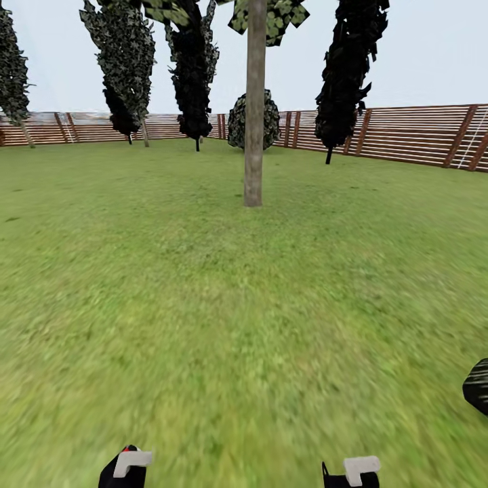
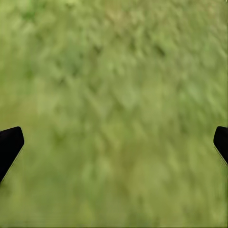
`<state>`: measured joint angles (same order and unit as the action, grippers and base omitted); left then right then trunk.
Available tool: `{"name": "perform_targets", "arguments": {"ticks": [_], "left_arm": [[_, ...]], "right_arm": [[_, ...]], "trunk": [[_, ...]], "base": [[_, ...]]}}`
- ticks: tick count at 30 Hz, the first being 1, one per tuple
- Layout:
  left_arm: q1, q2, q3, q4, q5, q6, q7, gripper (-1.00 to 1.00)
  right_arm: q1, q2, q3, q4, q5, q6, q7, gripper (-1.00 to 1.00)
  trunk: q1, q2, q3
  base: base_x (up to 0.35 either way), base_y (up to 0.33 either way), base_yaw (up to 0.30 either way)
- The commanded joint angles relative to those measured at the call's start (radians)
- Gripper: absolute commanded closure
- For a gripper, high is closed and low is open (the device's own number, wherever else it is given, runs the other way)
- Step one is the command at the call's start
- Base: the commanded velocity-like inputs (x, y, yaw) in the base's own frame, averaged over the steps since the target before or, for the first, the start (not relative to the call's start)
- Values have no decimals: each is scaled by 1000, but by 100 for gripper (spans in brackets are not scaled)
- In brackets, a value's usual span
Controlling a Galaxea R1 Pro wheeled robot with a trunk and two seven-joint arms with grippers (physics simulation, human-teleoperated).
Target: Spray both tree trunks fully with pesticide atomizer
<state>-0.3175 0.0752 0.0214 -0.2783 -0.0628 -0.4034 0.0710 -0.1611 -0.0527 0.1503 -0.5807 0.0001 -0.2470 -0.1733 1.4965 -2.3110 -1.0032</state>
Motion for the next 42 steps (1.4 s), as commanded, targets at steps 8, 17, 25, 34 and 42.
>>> {"name": "perform_targets", "arguments": {"ticks": [8,17,25,34,42], "left_arm": [[0,1,2,0,0,1,0,100],[0,2,1,0,0,0,0,100],[0,2,1,0,0,0,0,100],[0,2,1,0,0,0,0,100],[0,2,1,0,0,0,0,100]], "right_arm": [[0,0,0,0,0,0,0,-100],[0,0,0,0,0,0,0,-100],[0,0,0,0,0,0,0,-100],[0,0,0,-1,0,0,0,-100],[0,1,0,-1,0,0,0,-100]], "trunk": [[0,0,0],[0,0,0],[0,0,0],[0,0,0],[0,0,0]], "base": [[339,0,0],[339,0,0],[339,0,0],[339,0,0],[339,0,0]]}}
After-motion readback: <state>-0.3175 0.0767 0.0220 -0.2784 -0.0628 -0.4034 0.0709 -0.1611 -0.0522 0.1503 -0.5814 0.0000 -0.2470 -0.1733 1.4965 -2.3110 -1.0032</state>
